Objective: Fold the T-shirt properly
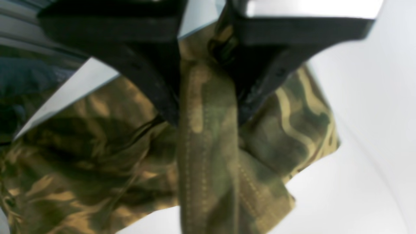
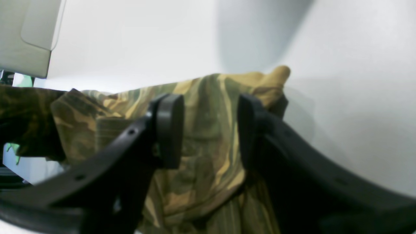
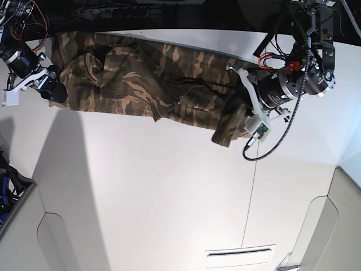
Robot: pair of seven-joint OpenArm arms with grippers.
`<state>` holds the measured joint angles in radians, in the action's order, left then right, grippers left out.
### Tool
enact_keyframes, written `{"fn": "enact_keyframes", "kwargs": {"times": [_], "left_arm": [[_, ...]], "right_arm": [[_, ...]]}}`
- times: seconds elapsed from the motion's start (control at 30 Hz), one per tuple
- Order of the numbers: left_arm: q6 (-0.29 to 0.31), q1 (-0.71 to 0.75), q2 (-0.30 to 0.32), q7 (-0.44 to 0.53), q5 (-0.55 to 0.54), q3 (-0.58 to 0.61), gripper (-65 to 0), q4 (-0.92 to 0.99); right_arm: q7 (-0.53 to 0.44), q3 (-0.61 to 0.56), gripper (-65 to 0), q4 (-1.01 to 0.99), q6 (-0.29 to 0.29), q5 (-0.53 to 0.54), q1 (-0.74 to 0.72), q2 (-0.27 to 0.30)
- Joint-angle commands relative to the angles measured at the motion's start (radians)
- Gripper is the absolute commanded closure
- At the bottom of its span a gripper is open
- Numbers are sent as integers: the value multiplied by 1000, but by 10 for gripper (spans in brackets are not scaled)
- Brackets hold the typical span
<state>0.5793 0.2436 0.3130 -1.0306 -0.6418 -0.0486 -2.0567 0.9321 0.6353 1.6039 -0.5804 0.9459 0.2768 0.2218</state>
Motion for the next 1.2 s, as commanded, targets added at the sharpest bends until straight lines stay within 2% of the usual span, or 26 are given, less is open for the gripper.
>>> {"fn": "enact_keyframes", "kwargs": {"times": [0.0, 0.1, 0.17, 0.27, 0.3, 0.33, 0.67, 0.73, 0.8, 0.93, 1.03, 1.17], "left_arm": [[-1, -10, -8, 34, 3, 14, 0, -11], [0, -11, -46, 41, 37, 56, -4, 10], [-1, -11, -65, 41, 36, 78, -106, 34], [-1, -11, -87, 76, 34, 102, -301, 77], [-1, -11, -94, 92, 32, 108, -337, 88], [-2, -11, -103, 105, 32, 111, -348, 95], [-3, -11, -215, 114, -24, 120, -347, 100], [-3, -11, -219, 116, -24, 122, -347, 100], [-3, -11, -219, 122, -24, 126, -347, 100], [-2, -11, -219, 134, -23, 134, -347, 114], [0, -11, -219, 150, -23, 134, -347, 149], [0, -11, -218, 167, -19, 134, -346, 173]], "right_arm": [[-18, 6, -270, 18, -11, 19, -5, 16], [-15, 6, -270, 18, -11, 23, -5, 16], [-15, 6, -270, 18, -11, 24, -5, 16], [-14, 6, -270, 21, -11, 42, -5, 16], [-13, 6, -270, 26, -11, 47, -5, 16], [-11, 6, -270, 32, -11, 51, -5, 16], [34, 6, -269, 252, -11, 58, -5, -1], [39, 6, -266, 307, -11, 64, -4, -17], [53, 6, -217, 358, -11, 76, -2, -43], [61, -15, 0, 417, -11, 87, 9, -87], [60, -74, 0, 421, -12, 86, 16, -115], [60, -206, 0, 420, -22, 66, 17, -137]]}}
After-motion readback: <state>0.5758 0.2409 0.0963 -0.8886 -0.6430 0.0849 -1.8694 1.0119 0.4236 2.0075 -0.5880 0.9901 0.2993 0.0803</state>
